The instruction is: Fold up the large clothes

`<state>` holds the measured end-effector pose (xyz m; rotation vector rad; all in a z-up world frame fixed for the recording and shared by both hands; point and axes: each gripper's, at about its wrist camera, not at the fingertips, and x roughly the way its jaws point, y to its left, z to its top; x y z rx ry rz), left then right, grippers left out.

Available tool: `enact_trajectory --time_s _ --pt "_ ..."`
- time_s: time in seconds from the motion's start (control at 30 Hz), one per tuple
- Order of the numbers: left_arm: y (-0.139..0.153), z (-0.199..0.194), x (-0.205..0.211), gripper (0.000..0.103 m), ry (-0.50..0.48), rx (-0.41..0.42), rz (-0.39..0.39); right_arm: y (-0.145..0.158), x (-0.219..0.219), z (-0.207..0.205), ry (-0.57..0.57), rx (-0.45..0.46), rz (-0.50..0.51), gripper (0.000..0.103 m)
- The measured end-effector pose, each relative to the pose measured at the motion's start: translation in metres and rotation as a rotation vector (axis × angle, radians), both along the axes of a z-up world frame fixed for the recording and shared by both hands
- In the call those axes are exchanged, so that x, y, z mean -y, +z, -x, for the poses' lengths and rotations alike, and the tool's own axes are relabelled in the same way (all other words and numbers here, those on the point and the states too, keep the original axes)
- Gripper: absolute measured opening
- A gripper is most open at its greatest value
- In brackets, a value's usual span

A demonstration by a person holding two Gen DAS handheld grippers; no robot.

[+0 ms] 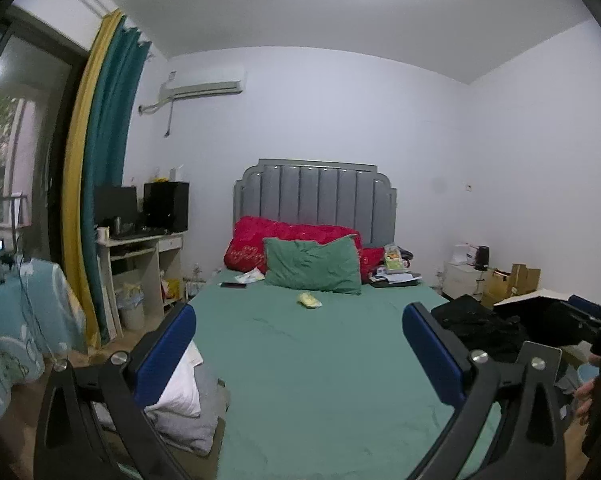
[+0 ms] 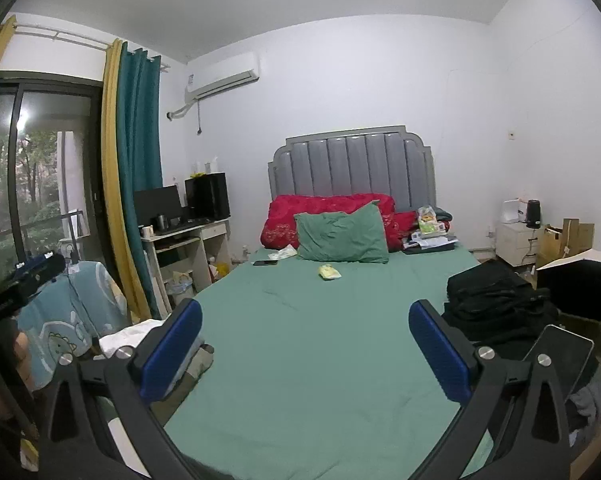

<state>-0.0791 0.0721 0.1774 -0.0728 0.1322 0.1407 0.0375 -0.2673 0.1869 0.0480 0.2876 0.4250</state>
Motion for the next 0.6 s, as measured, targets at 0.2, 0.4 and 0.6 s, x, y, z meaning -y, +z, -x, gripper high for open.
enact_trajectory --time_s 0.2,0.4,0.6 --pt "-0.013 -0.001 -0.016 0.103 0.018 -0.027 0.019 -0.011 -0.020 -0.009 0.029 -0.037 0.032 0.103" --pt "-0.017 -0.001 -0.024 0.103 0.023 -0.033 0.038 -0.017 -0.031 -0.013 0.040 -0.054 0.042 0.103" --pt "-0.019 0.001 -0.029 0.103 0.033 -0.039 0.049 -0.019 -0.034 -0.011 0.044 -0.059 0.047 0.103"
